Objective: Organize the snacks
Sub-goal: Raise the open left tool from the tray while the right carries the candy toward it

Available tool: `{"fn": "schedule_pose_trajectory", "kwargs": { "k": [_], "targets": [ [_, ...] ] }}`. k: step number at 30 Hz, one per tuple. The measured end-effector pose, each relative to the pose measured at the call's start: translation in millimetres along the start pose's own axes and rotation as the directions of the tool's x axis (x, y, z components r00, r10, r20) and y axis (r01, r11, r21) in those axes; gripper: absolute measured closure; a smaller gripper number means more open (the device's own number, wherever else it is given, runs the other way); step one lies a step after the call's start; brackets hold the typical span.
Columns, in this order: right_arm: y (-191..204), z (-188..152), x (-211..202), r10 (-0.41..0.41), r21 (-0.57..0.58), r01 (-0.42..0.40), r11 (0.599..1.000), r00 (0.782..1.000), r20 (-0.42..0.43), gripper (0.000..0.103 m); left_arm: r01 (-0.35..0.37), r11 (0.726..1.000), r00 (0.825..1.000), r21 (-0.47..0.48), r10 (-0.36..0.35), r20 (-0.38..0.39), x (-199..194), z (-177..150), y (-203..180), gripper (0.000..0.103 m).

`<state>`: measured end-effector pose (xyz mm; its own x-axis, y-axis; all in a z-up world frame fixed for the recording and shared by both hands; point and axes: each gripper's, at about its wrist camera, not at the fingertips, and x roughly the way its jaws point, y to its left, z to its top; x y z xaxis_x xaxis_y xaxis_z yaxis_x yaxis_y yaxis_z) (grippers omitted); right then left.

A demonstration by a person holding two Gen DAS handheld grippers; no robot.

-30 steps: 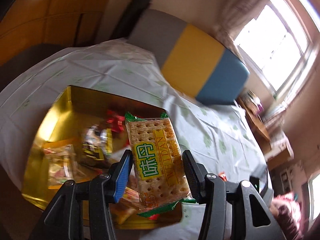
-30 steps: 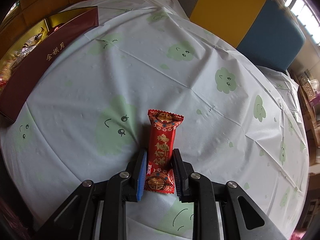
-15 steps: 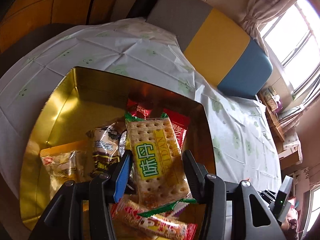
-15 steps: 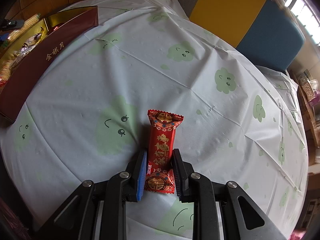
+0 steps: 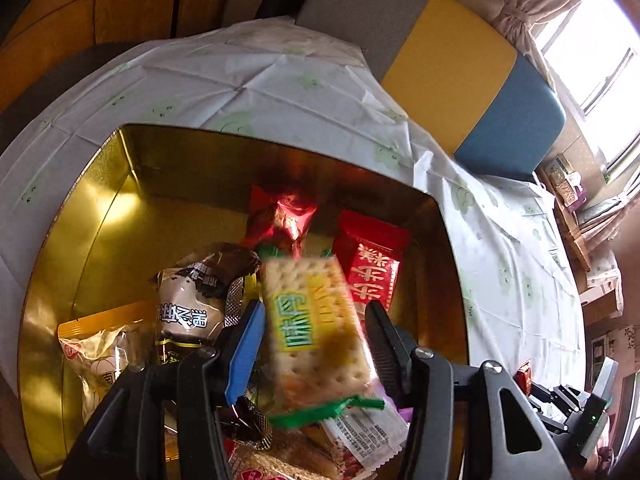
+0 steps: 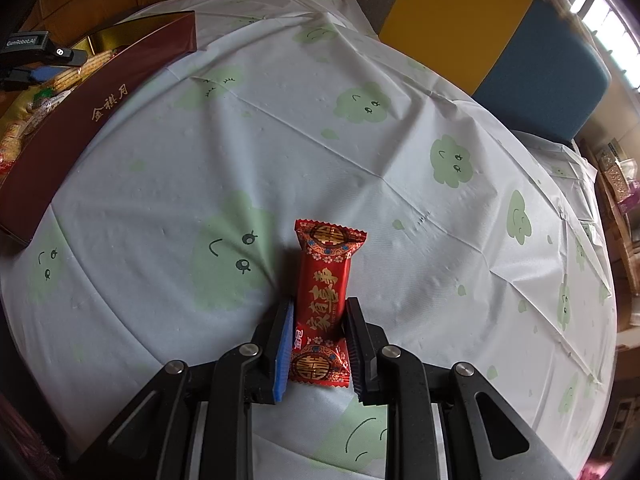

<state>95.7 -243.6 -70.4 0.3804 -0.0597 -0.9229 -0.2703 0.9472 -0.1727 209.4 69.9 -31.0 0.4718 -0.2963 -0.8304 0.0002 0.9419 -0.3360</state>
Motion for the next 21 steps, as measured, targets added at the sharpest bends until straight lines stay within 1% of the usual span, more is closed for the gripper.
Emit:
{"fn": "schedule_pose_trajectory", "kwargs": {
  "k": [2,4,6,8,11,15,21],
  "targets": [
    [-0.2,0.0,0.0,-0.001,0.0,0.001,1.0,1.0,0.0,0.078,-0.003,1.0,1.0,0.013,0.003,0.018,-6.2,-1.5,-1.3,0.045],
    [-0.3,-0.3,0.0,-0.002,0.0,0.002,1.0,1.0,0.001,0.078,-0.01,1.0,0.999,0.012,0.01,0.04,-14.9,-2.7,-2.0,0.045],
    [-0.5,-0.5,0.0,-0.003,-0.001,0.003,1.0,1.0,0.002,0.078,-0.046,0.999,0.997,0.024,0.045,0.067,-25.7,-6.7,-5.1,0.045],
    [0.0,-0.5,-0.2,-0.005,-0.004,0.005,1.0,1.0,0.002,0.078,-0.088,0.995,0.991,0.044,0.084,0.101,-37.7,-15.6,-8.6,0.045],
    [0.4,-0.6,-0.8,-0.009,-0.01,0.009,1.0,1.0,0.004,0.078,-0.133,0.989,0.984,0.07,0.123,0.13,-51.0,-28.5,-15.1,0.045],
    [0.6,-1.5,-1.2,-0.016,-0.014,0.016,1.0,1.0,0.006,0.078,-0.171,0.981,0.971,0.095,0.151,0.182,-68.7,-46.9,-21.9,0.045],
    [1.5,-2.9,-1.5,-0.022,-0.016,0.022,1.0,1.0,0.009,0.079,-0.209,0.969,0.956,0.134,0.174,0.237,-88.3,-72.6,-30.3,0.045]
  ]
}}
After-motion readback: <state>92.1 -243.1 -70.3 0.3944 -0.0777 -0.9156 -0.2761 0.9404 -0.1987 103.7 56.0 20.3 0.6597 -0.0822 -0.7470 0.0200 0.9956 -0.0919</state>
